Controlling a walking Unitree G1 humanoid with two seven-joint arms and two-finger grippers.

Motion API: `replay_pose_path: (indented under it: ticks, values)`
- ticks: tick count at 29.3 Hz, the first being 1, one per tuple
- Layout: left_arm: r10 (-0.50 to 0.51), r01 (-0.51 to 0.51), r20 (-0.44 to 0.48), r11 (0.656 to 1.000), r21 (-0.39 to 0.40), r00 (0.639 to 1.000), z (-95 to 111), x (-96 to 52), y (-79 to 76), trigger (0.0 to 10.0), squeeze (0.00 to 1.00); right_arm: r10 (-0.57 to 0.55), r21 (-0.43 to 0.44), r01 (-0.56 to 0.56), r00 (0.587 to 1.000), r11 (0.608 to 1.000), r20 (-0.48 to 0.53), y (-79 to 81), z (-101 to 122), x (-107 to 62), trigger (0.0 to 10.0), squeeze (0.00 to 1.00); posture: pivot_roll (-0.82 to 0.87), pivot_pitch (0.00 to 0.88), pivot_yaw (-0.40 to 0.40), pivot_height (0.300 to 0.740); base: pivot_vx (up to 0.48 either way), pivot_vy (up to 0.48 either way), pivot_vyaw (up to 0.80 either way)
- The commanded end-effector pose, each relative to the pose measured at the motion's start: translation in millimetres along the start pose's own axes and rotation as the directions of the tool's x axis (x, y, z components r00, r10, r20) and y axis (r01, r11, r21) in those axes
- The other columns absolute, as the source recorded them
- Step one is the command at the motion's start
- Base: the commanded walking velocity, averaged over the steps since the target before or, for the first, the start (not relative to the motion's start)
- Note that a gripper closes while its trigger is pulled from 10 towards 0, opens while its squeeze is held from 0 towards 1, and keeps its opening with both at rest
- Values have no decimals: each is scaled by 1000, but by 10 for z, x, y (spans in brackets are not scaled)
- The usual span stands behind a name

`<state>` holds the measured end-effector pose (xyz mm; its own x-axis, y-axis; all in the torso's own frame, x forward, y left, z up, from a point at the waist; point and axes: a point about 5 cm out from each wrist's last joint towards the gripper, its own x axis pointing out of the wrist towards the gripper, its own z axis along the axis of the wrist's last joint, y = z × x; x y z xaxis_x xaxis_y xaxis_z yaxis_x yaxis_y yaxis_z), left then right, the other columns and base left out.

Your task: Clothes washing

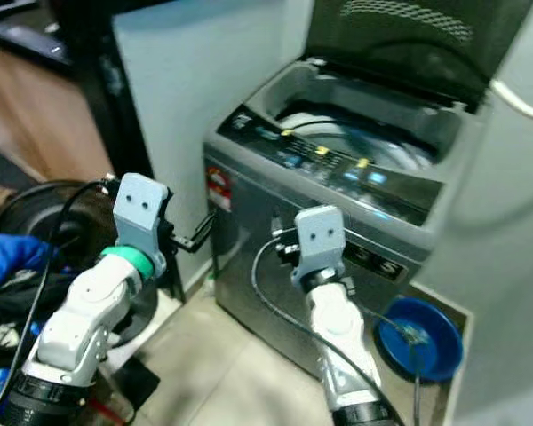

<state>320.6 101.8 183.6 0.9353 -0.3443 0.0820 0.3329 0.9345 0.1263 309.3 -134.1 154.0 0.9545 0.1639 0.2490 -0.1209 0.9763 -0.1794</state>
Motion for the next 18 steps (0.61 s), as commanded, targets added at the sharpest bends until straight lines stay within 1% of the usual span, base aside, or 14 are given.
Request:
replay_pose_path:
  ticks: [1,2,3,7,18]
  values:
    - [27,-25,-68,999,29,997,-205,-58,35,10000,0,-42,39,47,993,998,-112,-51,-281,-140,10000,0,43,0,54,740,0,0,788]
    - [27,-25,-68,999,29,997,-205,-58,35,10000,0,-42,39,47,993,998,-112,-51,-281,-140,10000,0,43,0,54,740,0,0,788]
    - [35,-32,-79,999,38,996,-245,-74,51,10000,0,-55,49,61,990,997,-129,-64,-329,-163,10000,0,43,0,55,740,0,0,788]
    - [49,-45,-101,998,49,994,-315,-110,76,10000,0,-57,44,63,989,997,-137,-63,-364,-184,10000,0,44,0,57,740,0,0,788]
    - [57,-52,-96,997,56,994,-318,-98,67,10000,0,-50,44,55,992,998,-114,-52,-347,-137,10000,0,48,0,54,740,0,0,788]
